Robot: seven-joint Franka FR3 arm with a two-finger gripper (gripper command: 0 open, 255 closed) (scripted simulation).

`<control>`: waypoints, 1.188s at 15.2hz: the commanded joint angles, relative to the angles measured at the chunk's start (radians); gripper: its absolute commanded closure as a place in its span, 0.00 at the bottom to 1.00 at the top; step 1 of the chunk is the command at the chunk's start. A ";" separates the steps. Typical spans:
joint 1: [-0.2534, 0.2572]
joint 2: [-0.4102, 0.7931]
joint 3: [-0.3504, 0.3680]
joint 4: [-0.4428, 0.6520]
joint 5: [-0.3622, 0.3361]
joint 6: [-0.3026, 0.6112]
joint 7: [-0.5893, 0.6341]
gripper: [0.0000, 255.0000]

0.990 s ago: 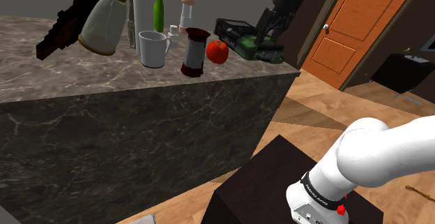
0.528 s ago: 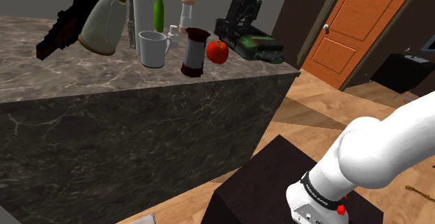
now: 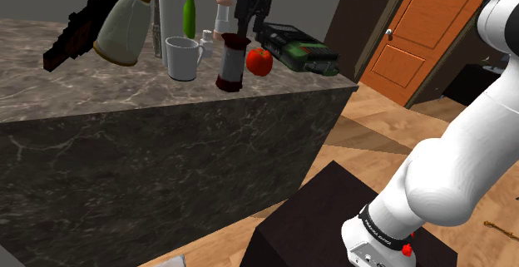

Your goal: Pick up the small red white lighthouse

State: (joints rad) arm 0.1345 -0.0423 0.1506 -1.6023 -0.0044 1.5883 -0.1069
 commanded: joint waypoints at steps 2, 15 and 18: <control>0.002 0.012 0.003 -0.017 0.000 0.026 -0.005 0.00; 0.002 -0.001 0.002 -0.094 0.002 0.090 -0.007 1.00; 0.002 0.000 0.002 -0.094 0.001 0.090 -0.006 1.00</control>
State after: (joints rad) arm 0.1366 -0.0436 0.1525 -1.6955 -0.0029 1.6785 -0.1133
